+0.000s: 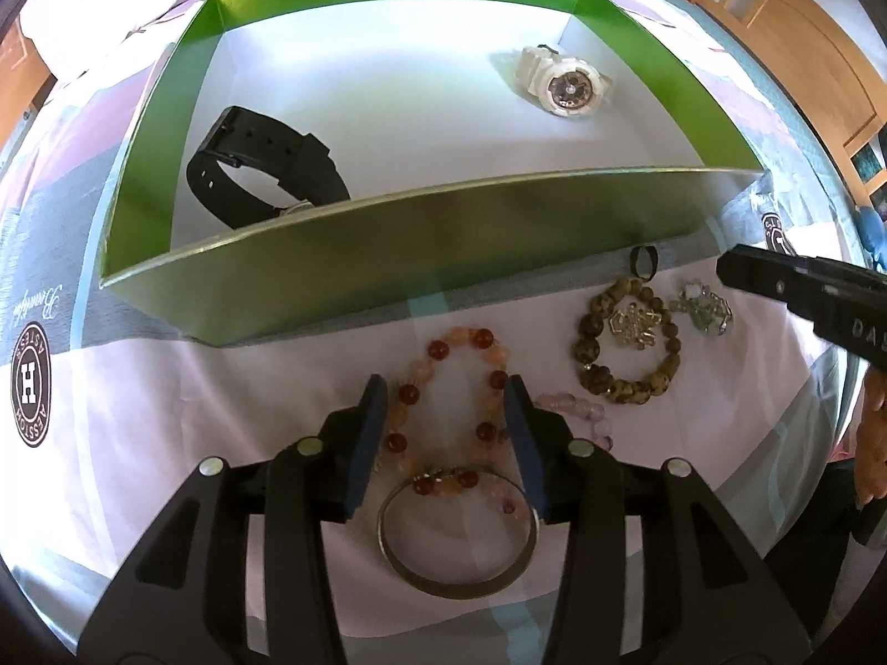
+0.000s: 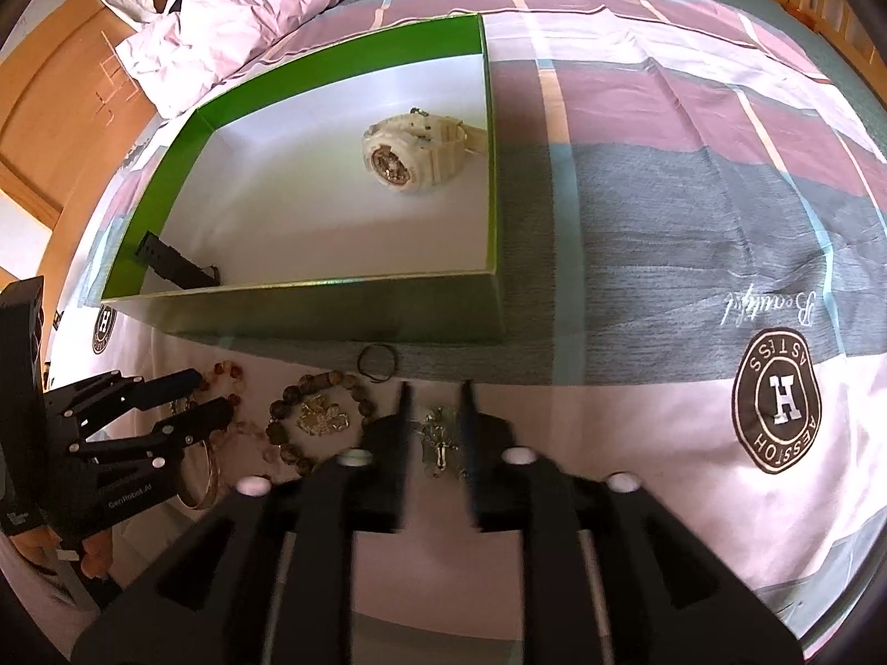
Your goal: Organize jewelry
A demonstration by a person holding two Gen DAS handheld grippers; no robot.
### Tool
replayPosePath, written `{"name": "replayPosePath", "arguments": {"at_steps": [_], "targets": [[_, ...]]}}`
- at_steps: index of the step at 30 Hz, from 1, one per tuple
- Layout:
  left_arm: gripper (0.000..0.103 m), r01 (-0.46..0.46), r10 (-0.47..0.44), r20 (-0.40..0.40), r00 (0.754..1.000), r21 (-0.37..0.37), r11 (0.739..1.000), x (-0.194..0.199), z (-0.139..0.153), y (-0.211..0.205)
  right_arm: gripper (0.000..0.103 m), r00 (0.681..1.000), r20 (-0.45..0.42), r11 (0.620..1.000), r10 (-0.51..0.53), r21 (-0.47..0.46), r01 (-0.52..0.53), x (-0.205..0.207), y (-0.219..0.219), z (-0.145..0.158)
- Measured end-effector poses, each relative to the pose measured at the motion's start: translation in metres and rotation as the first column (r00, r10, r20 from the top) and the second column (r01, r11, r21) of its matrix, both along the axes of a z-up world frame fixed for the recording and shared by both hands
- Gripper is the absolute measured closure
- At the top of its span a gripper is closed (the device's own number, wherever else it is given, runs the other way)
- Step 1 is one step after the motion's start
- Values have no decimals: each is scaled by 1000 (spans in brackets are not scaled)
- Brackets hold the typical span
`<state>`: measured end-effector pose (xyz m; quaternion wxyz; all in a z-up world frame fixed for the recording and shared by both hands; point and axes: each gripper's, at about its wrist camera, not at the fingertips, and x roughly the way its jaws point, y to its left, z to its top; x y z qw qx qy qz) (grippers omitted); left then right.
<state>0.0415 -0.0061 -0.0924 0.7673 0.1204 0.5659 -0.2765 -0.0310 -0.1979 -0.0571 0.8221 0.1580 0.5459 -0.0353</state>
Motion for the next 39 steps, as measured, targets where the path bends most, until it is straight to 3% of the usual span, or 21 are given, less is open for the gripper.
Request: {"name": "replayPosePath", "arguments": {"at_steps": [2,7,14,22,28,33,35,37,39], "targets": [[59,-6,6,0,1000,-4,1000,2,1,2,62,1000,-10,999,24,-28,-24,1,6,-1],[59,-45,45,-2,999,-19,999,9,1,8,61,996,-79,994,49,-96,-56,3,15,-12],[56,-17,17,29,999,15,1000,6,-1,-1,61,992,-111,990,51,-127,-65,2,15,-20],[56,-100,97,-43,994,-86,991,24,10,23,61,995,-93,993,32,-113,-42,-1,7,-17],[57,-75,75,-18,997,-22,997,23,2,18,61,993,-106,991,44,-122,-57,-1,8,-19],[56,-40,36,51,998,65,997,18,-3,7,61,992,-123,989,33,-136,-49,2,7,-23],[51,-26,21,58,998,80,996,17,-5,4,61,992,-125,990,33,-135,-50,1,4,-25],[34,-17,12,52,999,92,996,16,-7,0,61,991,-126,989,37,-137,-54,1,6,-28],[31,-12,6,51,999,112,994,15,-10,-4,61,991,-127,989,40,-138,-58,1,7,-31]]}}
